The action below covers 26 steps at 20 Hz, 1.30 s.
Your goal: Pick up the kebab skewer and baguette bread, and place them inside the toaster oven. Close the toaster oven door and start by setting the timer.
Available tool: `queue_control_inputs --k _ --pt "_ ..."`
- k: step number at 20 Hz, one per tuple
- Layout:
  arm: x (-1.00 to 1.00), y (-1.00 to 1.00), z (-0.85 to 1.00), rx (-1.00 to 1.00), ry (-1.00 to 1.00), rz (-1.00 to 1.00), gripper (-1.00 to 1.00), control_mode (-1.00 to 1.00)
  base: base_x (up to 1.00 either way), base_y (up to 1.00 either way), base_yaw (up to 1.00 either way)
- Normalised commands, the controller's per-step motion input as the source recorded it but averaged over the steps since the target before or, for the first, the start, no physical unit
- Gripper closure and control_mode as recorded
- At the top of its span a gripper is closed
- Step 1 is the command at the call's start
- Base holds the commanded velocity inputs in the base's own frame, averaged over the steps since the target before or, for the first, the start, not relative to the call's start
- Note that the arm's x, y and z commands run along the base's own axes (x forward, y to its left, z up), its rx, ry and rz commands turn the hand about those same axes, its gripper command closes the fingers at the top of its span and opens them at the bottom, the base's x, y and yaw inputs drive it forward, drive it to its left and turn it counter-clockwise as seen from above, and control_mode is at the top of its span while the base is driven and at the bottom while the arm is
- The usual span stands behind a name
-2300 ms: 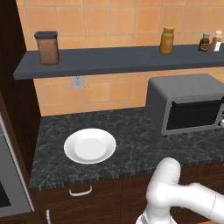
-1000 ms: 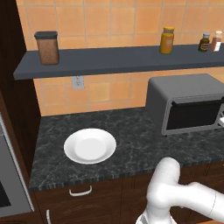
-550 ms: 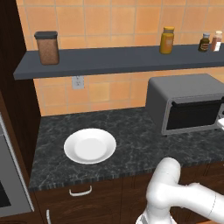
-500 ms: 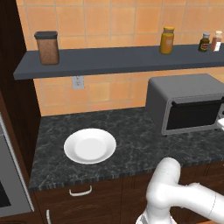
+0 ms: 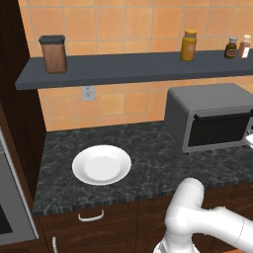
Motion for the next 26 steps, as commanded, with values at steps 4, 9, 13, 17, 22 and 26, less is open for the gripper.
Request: queue_control_inputs --k 4,9,13,17,22,26 --pt "0.02 0.00 0.00 -0.03 0.00 -0.09 -1.00 -1.00 0.00 0.00 0.00" --pt "0.25 0.01 0.00 0.00 0.00 -0.09 -1.00 -1.00 0.00 0.00 0.00" --pt "0.29 0.00 0.00 0.00 0.00 -0.02 -1.00 -1.00 0.00 0.00 0.00" --pt "0.02 0.00 0.00 0.00 0.00 -0.01 1.00 -1.00 0.00 0.00 0.00" --pt "0.00 0.01 0.00 0.00 0.00 -0.07 1.00 -1.00 0.00 0.00 0.00" --pt "0.03 0.01 0.02 0.00 0.00 -0.07 1.00 -1.00 0.00 0.00 0.00"
